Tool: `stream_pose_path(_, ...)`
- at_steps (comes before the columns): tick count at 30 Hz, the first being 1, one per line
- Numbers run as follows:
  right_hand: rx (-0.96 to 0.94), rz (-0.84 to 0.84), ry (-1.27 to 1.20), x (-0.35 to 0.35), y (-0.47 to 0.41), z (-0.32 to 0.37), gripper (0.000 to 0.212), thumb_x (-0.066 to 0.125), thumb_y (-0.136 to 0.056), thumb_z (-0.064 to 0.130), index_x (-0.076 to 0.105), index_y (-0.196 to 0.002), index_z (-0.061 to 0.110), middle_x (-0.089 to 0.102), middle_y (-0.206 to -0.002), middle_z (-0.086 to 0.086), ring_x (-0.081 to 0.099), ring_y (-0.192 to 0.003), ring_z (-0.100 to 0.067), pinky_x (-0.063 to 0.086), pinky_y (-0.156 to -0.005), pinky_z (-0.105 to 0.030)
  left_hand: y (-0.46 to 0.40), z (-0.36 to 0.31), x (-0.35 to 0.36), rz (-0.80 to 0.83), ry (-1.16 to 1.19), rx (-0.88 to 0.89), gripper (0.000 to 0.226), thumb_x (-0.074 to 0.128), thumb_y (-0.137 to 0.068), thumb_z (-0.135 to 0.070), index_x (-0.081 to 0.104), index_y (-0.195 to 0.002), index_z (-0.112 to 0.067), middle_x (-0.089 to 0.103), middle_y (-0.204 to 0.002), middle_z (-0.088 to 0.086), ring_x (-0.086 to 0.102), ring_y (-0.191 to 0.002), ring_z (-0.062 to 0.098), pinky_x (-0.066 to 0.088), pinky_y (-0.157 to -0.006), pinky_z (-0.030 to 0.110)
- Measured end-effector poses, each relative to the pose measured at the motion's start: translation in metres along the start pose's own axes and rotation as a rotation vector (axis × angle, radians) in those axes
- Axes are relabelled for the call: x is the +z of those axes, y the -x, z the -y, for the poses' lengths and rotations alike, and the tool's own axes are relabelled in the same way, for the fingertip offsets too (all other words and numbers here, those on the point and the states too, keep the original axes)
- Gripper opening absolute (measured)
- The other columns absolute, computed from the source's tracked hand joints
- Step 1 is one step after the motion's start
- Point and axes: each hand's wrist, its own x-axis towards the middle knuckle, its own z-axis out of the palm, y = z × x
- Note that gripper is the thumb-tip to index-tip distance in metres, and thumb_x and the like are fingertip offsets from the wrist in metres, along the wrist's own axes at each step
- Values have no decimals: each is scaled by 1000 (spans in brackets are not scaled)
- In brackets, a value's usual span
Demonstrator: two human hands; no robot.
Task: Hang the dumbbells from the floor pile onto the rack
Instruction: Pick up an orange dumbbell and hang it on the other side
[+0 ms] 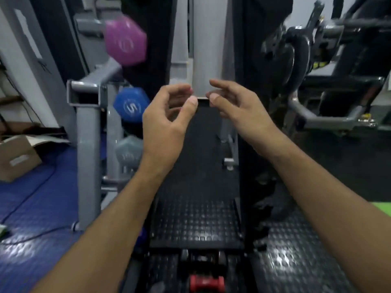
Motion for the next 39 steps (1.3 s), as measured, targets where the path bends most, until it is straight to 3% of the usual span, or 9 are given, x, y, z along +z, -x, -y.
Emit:
stream_pose_path(9,339,186,40,56,108,-155,55,66,-91,50,59,-141,29,73,-119,7,69,-112,-8,51,-109,-41,132,134,1,278,-36,-538,29,63,-101,-32,72,-126,-19,74,-120,-10,66,-116,1,51,-103,24)
stream_pose_path(13,482,321,88,80,168,-220,56,66,-90,53,59,-141,31,72,-116,11,67,-114,-5,51,-108,-38,197,174,-1,396,-116,-715,35,63,-103,-31,68,-136,-19,69,-130,-12,60,-115,-11,42,-96,3)
stream_pose_path(17,670,475,132,94,222,-273,45,66,-99,38,60,-141,24,71,-111,13,67,-109,-5,51,-106,-32,258,206,0,510,-181,-899,40,64,-102,-29,64,-140,-13,68,-131,-6,62,-118,2,42,-92,3)
stream_pose_path(22,844,588,124,105,282,-316,25,68,-99,31,71,-122,24,75,-97,10,72,-83,-3,55,-73,-16,326,231,-2,653,-227,-1070,43,69,-98,-33,67,-136,-14,70,-131,-1,63,-121,12,45,-104,22)
stream_pose_path(25,885,711,224,110,316,-336,12,68,-97,22,76,-102,15,75,-79,0,67,-67,-8,49,-60,-15,361,244,0,754,-293,-1146,45,68,-97,-37,66,-137,-16,68,-132,-1,62,-119,12,45,-94,19)
stream_pose_path(28,1005,936,256,112,350,-358,9,67,-97,23,74,-94,18,77,-84,-5,71,-75,-15,55,-66,-27,384,251,6,856,-325,-1181,48,67,-98,-38,63,-140,-15,66,-132,-1,61,-113,11,44,-90,21)
stream_pose_path(32,1149,1147,217,115,377,-376,18,66,-98,32,71,-108,18,76,-110,-8,75,-96,-20,57,-75,-26,402,255,20,930,-313,-1190,37,66,-100,-29,67,-134,-13,69,-122,0,63,-101,8,43,-82,16)
stream_pose_path(35,1235,1220,124,116,388,-384,28,63,-97,41,69,-117,23,72,-121,-10,74,-102,-22,56,-93,-37,412,258,26,927,-281,-1214,32,63,-103,-23,69,-131,-9,68,-120,0,62,-90,2,42,-69,5)
stream_pose_path(39,1303,1204,77,118,400,-389,29,60,-101,29,66,-125,15,68,-121,-7,68,-100,-23,53,-94,-36,422,264,29,877,-260,-1227,23,62,-102,-19,74,-119,-8,70,-110,0,63,-98,13,46,-77,16)
